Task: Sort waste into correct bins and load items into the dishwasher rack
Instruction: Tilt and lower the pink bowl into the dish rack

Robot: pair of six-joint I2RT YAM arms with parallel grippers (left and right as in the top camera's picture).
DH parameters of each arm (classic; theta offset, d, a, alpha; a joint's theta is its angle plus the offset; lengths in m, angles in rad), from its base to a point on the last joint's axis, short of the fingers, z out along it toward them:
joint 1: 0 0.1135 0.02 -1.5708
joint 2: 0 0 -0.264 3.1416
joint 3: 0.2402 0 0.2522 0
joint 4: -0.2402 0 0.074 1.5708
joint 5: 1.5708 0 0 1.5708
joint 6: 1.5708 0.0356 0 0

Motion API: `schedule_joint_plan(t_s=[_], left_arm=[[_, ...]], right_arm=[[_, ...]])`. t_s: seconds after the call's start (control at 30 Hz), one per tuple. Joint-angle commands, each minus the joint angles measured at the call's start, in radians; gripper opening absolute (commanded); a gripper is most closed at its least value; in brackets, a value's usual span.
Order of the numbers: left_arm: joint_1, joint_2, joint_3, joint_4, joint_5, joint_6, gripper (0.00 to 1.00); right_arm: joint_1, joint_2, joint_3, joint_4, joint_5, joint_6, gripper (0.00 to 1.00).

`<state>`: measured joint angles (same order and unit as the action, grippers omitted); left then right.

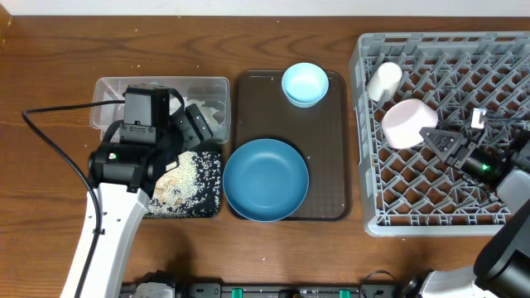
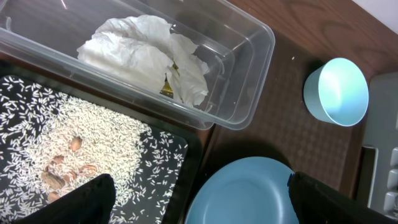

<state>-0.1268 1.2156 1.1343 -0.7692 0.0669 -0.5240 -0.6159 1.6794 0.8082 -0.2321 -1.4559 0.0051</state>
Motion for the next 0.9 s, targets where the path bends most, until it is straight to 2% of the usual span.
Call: schedule_joint_plan(t_s=[0.0, 0.2, 0.47, 0.73, 0.87], left_arm=[[0.003, -0.007, 0.022, 0.0, -0.019, 0.003, 0.91], [0.003, -0.007, 0.022, 0.0, -0.019, 0.002, 0.91], [0.003, -0.007, 0.022, 0.0, -0.019, 0.002, 0.91], [0.003, -0.007, 0.022, 0.0, -0.019, 0.002, 0.91], [0.003, -0.007, 0.022, 0.0, -0.019, 0.003, 0.91]], right_arm=[[-0.029, 0.014, -0.006, -0.038, 0.147, 0.001, 0.29], [-0.034, 0.014, -0.006, -0.075, 0.225, 0.003, 0.44], [-0.058, -0.021, -0.002, -0.106, 0.394, 0.114, 0.58], [-0.078, -0.245, 0.01, -0.201, 0.639, 0.138, 0.62], [-0.073, -0.358, 0.014, -0.223, 0.645, 0.141, 0.6]])
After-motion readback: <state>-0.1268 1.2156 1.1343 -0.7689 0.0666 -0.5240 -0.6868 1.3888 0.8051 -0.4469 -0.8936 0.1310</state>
